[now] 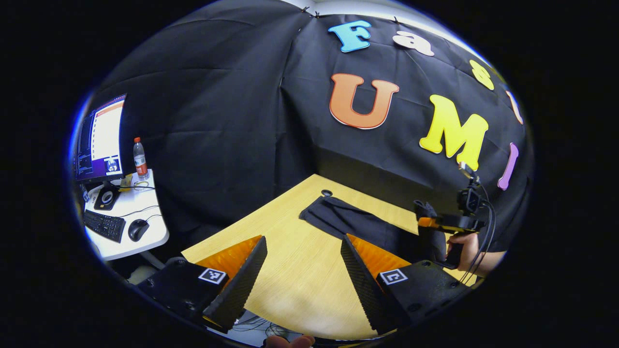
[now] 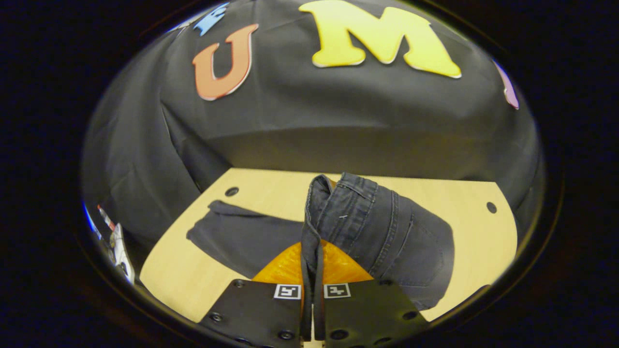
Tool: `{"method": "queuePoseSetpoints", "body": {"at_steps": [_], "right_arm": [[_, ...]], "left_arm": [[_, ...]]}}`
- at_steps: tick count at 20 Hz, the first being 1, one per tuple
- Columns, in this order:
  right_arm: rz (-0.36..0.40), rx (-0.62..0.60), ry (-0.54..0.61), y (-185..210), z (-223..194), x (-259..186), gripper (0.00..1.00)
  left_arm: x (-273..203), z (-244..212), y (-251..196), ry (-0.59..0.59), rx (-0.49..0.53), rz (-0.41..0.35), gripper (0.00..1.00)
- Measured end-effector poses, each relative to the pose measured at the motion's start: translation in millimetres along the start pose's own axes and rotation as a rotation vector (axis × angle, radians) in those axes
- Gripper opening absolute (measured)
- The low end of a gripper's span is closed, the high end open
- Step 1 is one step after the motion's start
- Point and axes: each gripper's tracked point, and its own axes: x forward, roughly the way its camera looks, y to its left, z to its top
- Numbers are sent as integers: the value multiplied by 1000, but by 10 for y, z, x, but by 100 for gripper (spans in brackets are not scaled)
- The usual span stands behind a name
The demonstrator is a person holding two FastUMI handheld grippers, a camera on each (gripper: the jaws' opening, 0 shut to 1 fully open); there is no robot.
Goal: Grasp the waist and the cuffs of the jeans and fold them to make the two legs overlap; first hold the waist and fold one-third of the jeans toward the cuffs, then hold the cuffs and fold the remaining one-third in the same direction to finish folding.
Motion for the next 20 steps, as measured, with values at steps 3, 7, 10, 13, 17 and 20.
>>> {"method": "queuePoseSetpoints", "body": {"at_steps": [3, 7, 10, 13, 17, 20], "right_arm": [[-45, -61, 67, 127, -356, 352, 2], [-94, -111, 125, 137, -626, 601, 3], [-54, -100, 139, 239, -637, 603, 13], [10, -97, 162, 347, -608, 433, 44], [8, -115, 109, 227, -347, -192, 88], [38, -87, 66, 179, -115, -850, 84]], "left_arm": [[-54, -32, 145, 16, -12, 15, 99], [-106, -89, 287, 33, -7, 31, 99], [-105, -116, 328, 45, -14, 25, 99], [-10, -81, 332, 44, -31, 6, 99], [252, -38, 187, 45, -44, -60, 99], [538, 0, -14, 54, -50, -134, 99]]}}
